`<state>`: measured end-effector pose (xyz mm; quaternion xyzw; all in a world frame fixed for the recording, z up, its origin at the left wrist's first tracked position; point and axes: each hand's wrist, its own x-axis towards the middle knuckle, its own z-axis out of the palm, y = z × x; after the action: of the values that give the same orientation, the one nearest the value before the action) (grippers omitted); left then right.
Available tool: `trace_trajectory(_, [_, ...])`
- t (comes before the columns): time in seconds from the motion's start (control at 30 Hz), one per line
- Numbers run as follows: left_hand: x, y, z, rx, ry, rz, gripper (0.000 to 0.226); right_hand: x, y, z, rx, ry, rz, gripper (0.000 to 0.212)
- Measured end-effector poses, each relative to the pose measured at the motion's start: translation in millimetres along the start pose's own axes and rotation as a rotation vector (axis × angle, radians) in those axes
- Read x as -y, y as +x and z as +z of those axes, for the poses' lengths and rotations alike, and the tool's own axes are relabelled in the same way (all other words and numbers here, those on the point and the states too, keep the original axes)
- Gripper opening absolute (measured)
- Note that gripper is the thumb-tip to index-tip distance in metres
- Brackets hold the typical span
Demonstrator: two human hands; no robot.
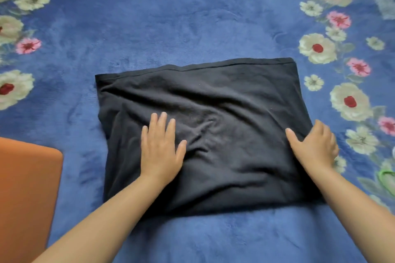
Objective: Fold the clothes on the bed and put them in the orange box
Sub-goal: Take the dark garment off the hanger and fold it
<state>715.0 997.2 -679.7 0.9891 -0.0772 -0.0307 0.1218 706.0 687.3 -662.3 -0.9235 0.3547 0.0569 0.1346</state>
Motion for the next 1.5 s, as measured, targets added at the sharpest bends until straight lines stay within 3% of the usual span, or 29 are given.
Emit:
trace_trajectory(0.07, [-14,-14,15,0.181,0.138,0.114,0.061,-29,4,-9,0.198,-0.036,0.131,0.074])
trace_trajectory(0.13, [-14,-25,28,0.305,0.193,0.122,0.063,-50,-2,-11,0.357,-0.027,0.125,0.071])
trace_trajectory(0.23, [-10,-30,35,0.379,0.206,0.069,0.073,-72,-11,-4,0.516,0.254,0.176,0.051])
trace_trajectory(0.3, [-16,-28,30,0.352,0.225,0.047,0.088,-78,-21,-10,0.636,0.465,0.245,0.021])
trace_trajectory(0.37, [-22,-26,23,0.391,0.271,0.017,0.097,-82,-27,-14,0.672,0.673,0.274,0.011])
trace_trajectory(0.53, [-37,-39,4,0.358,0.172,-0.122,0.077,-66,-44,-38,0.672,1.332,0.328,0.026])
trace_trajectory(0.63, [-26,-44,-13,0.209,-0.059,-0.237,0.066,-33,-54,-58,0.689,1.517,0.247,0.043])
trace_trajectory(0.7, [-7,-45,-26,0.102,-0.259,-0.339,0.059,-2,-60,-70,0.705,1.570,0.126,0.031])
trace_trajectory(0.77, [19,-46,-41,0.001,-0.425,-0.429,0.050,34,-68,-76,0.738,1.549,-0.015,0.017])
trace_trajectory(0.93, [93,-47,-72,-0.160,-0.772,-0.756,0.034,146,-126,-64,0.773,1.141,-0.451,0.017])
trace_trajectory(1.03, [128,-47,-90,-0.249,-1.048,-0.950,0.039,194,-177,-27,0.757,0.604,-0.845,0.035])
trace_trajectory(1.13, [144,-44,-91,-0.149,-1.054,-0.949,0.037,207,-224,23,0.842,0.060,-1.033,0.044])
trace_trajectory(1.23, [146,-39,-84,-0.036,-0.960,-0.958,0.045,190,-242,45,0.854,-0.126,-0.992,0.057])
trace_trajectory(1.33, [142,-37,-78,0.119,-0.899,-0.979,0.051,160,-229,41,0.681,0.053,-0.890,0.041])
trace_trajectory(1.43, [135,-35,-66,0.284,-0.834,-0.946,0.067,134,-208,34,0.448,0.099,-0.700,0.052])
trace_trajectory(1.5, [127,-32,-59,0.287,-0.773,-0.947,0.075,120,-191,37,0.363,0.069,-0.480,0.056])
